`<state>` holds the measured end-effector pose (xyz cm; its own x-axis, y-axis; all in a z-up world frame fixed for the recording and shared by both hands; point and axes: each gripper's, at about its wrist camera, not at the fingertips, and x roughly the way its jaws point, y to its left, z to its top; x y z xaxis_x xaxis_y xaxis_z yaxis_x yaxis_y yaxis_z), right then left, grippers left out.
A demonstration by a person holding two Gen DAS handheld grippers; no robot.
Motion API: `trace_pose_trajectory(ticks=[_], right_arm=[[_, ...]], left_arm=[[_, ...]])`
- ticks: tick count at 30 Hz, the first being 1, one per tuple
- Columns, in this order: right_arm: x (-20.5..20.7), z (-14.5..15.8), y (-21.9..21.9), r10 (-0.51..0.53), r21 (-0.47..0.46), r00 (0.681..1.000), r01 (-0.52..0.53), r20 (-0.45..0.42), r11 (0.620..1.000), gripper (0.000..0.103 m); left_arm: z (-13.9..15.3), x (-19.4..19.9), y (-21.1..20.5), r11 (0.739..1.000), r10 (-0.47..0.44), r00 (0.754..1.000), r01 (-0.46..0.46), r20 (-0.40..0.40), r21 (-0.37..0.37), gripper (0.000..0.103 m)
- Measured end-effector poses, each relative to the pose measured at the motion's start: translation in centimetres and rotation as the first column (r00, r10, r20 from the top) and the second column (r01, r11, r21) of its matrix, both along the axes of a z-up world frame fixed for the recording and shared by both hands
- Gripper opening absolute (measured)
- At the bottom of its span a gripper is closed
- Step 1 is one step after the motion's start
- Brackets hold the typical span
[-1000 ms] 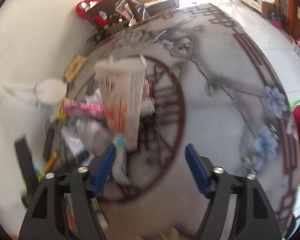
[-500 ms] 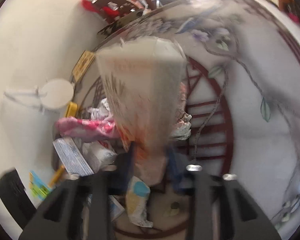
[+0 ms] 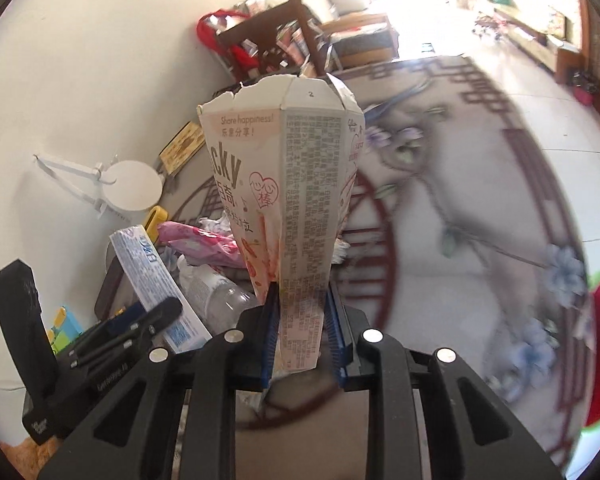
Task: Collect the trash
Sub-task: 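Carry both boxes to the bucket, open the right tool then the left tool over it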
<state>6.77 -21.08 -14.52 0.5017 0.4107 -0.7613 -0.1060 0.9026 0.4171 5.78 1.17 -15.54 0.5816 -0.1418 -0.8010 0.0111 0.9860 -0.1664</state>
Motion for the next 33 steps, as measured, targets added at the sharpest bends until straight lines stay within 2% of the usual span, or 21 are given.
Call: trace_pose_trajectory(ticks=[4, 13, 20, 33], right_arm=[[-2.8, 1.2, -2.0, -0.049, -0.031, 0.998, 0.050, 0.030, 0.998, 0.022], [-7.1, 2.3, -4.8, -0.114, -0.028, 0.992, 0.116, 0.058, 0.993, 0.023], [-8.8, 3.3, -6.7, -0.154, -0.032, 0.985, 0.157, 0.078, 0.987, 0.023], [-10.2, 3.3, -9.2, -0.203, -0.028, 0.976, 0.205, 0.081, 0.978, 0.023]], left_arm=[[0.7, -0.7, -1.7, 0.999, -0.039, 0.999, 0.039, 0.009, -0.009, 0.050], [2.5, -2.7, -5.8, 0.992, -0.127, 0.991, 0.128, 0.049, -0.008, 0.051], [3.1, -3.8, -8.2, 0.985, -0.170, 0.983, 0.172, 0.061, -0.018, 0.051], [3.3, -3.7, -10.6, 0.975, -0.221, 0.973, 0.221, 0.062, -0.001, 0.051]])
